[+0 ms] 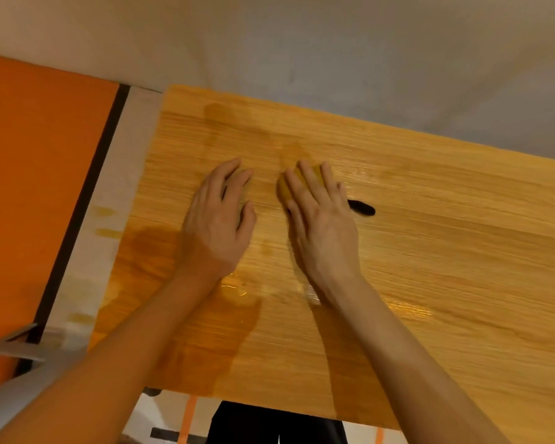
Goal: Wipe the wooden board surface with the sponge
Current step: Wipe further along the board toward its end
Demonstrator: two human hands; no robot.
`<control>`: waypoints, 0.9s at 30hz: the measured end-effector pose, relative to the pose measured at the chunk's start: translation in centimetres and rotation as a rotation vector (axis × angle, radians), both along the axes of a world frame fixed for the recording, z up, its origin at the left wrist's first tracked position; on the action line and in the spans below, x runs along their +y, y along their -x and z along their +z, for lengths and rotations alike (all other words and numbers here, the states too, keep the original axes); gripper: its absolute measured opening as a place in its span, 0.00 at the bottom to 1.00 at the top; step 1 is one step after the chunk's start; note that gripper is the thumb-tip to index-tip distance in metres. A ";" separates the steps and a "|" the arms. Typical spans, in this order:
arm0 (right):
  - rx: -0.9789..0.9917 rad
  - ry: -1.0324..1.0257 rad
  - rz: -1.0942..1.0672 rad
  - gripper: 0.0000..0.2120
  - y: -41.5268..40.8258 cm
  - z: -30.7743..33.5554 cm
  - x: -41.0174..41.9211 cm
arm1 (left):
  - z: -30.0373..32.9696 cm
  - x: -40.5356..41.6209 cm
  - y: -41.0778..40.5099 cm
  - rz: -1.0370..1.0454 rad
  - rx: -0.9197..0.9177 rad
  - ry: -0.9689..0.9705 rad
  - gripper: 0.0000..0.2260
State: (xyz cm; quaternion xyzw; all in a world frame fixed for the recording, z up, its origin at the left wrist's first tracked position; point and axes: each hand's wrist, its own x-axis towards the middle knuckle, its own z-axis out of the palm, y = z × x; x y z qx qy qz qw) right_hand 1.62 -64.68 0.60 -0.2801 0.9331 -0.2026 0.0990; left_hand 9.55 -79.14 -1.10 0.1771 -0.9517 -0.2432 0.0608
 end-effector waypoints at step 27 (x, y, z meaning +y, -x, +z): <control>0.068 0.037 -0.203 0.20 3.3 -0.9 -3.6 | -0.8 -0.5 0.0 -0.013 0.031 0.002 0.20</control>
